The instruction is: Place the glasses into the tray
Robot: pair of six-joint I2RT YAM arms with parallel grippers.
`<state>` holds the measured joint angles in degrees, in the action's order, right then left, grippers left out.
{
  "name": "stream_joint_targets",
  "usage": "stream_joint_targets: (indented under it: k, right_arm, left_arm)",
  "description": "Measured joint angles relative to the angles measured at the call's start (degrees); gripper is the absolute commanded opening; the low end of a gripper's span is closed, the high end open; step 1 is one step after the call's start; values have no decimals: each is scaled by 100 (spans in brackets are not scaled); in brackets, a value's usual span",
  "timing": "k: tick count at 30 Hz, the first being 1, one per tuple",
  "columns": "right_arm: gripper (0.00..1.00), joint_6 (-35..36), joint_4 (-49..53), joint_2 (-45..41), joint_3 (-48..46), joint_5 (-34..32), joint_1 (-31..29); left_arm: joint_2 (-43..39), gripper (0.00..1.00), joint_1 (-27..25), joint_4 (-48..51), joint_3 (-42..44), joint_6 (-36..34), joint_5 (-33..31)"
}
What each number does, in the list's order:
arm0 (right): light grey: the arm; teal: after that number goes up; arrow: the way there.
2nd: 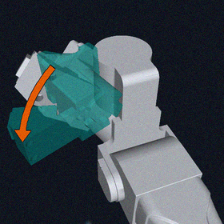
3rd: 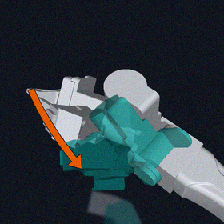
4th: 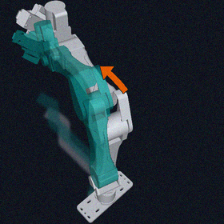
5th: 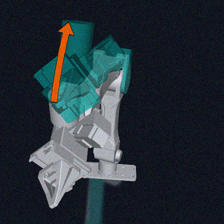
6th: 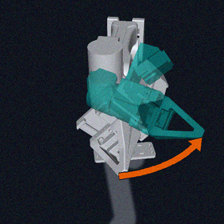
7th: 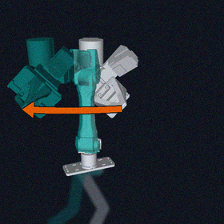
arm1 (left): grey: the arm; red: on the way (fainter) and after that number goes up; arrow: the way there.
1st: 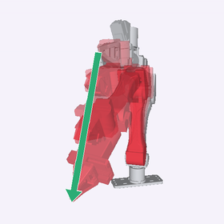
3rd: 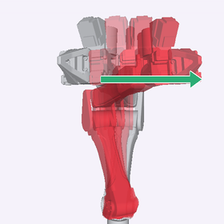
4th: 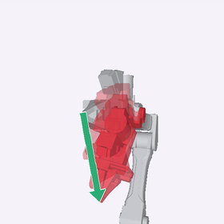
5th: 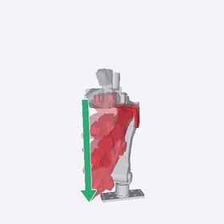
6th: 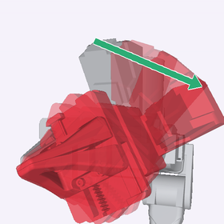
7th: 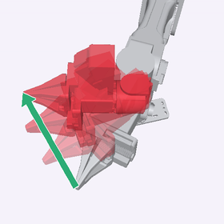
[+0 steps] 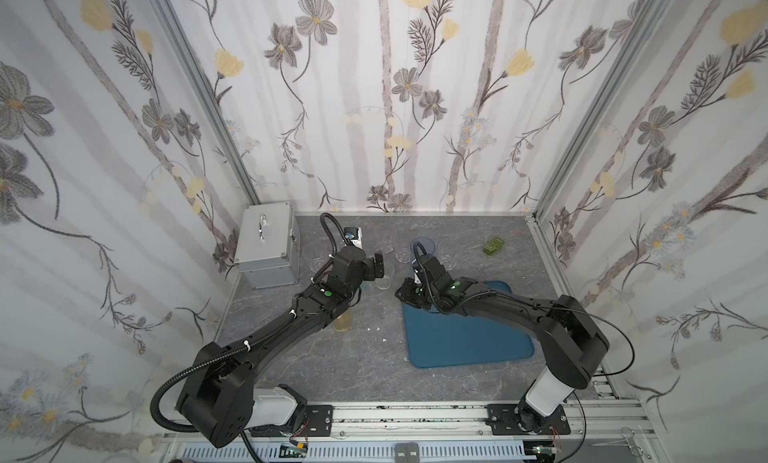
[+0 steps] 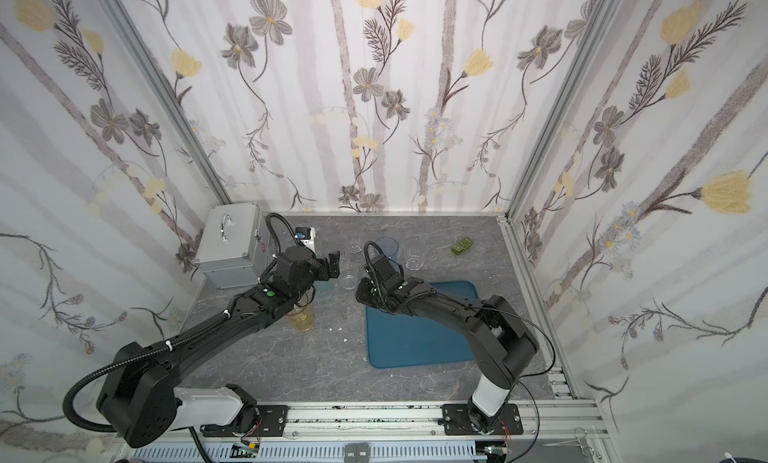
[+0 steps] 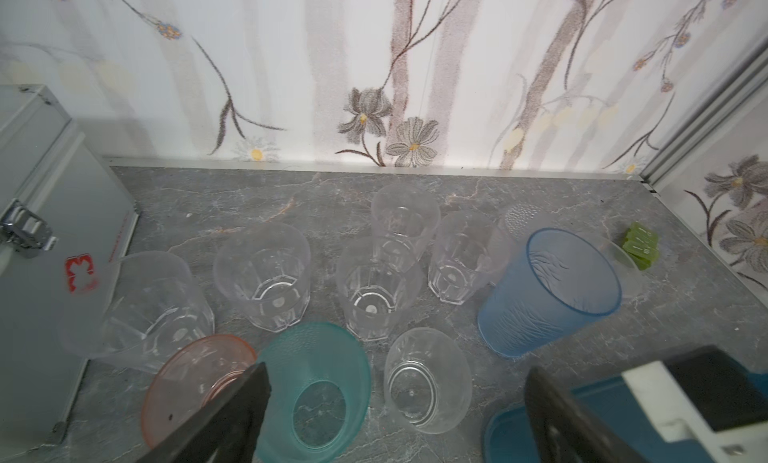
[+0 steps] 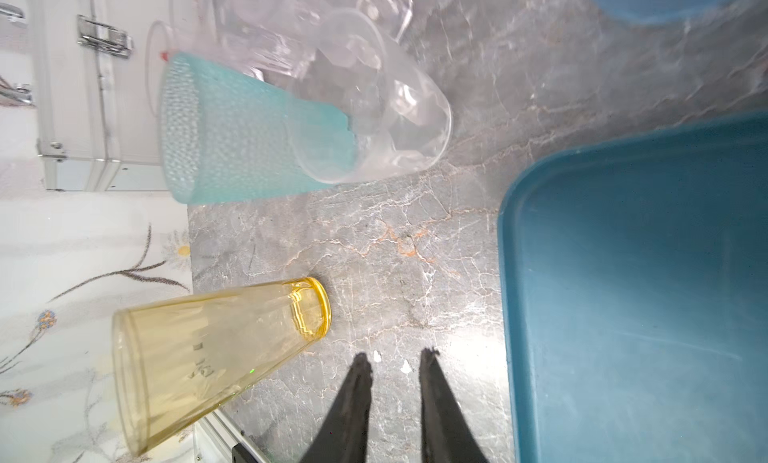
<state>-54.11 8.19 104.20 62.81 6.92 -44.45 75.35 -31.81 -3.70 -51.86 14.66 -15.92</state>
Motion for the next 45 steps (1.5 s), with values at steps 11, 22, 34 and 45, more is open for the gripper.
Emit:
stream_joint_targets:
  k: [11, 22, 34, 45]
  right_arm:
    - [34, 1266, 1115, -348, 918, -1043, 120]
    - [35, 1410, 1423, -468, 927, -1043, 494]
    - [37, 1720, 1626, -599, 1268, -968, 1193]
    - [39, 2280, 2299, 240, 2518, -876, 1794]
  left_arm:
    - [-118, 95, 1152, 1394, -625, -76, 590]
    - [-44, 90, 1169, 1768, -634, 55, 1016]
    - [686, 90, 376, 1805, -1113, 208, 1137]
    - [1683, 91, -398, 1762, -1753, 223, 1143]
